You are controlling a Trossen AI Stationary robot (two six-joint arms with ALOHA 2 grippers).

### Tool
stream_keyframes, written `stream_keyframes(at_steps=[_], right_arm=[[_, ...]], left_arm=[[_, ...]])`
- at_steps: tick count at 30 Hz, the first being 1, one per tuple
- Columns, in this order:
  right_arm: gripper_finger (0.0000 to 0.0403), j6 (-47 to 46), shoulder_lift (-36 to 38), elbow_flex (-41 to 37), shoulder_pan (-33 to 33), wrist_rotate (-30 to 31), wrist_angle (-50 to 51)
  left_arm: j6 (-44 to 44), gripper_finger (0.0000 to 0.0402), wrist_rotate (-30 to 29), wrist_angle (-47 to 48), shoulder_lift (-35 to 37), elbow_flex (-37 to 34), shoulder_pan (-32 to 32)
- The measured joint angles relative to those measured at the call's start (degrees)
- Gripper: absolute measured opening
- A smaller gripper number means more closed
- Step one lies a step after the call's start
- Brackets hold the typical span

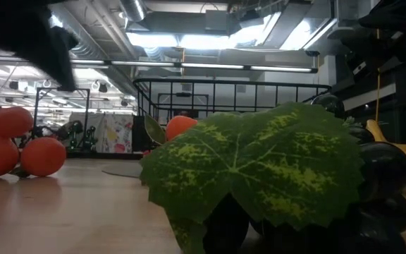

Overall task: Build produce basket
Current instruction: Put the left orange tangerines into the wire basket

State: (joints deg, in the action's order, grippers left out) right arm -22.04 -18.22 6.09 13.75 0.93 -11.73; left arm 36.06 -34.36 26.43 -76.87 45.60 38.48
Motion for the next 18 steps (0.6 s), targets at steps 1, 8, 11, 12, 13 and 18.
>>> stream_keyframes(at_steps=[1,8,11,12,13,18], right_arm=[[0.0139,0.0,-0.02,-0.01,-0.01,0.0,0.0],[0.0139,0.0,0.0,0.0,0.01,0.0,0.0],[0.0139,0.01,0.0,-0.01,0.0,0.0,0.0],[0.0139,0.01,0.0,0.0,0.0,0.0,0.0],[0.0139,0.0,0.0,0.01,0.0,0.0,0.0],[0.0139,0.02,-0.02,-0.01,0.01,0.0,0.02]], left_arm=[[1.16,0.0037,0.69,2.52,0.72,0.03,0.02],[12.44,0.0083,10.26,15.47,4.78,0.11,-0.04],[15.86,0.0097,18.25,17.0,6.25,0.11,-0.04],[16.6,0.01,21.14,16.94,6.66,0.13,-0.04],[17.46,0.0102,23.57,17.01,6.78,0.15,-0.04],[18.03,0.0105,30.54,17.76,6.81,0.15,-0.01]])
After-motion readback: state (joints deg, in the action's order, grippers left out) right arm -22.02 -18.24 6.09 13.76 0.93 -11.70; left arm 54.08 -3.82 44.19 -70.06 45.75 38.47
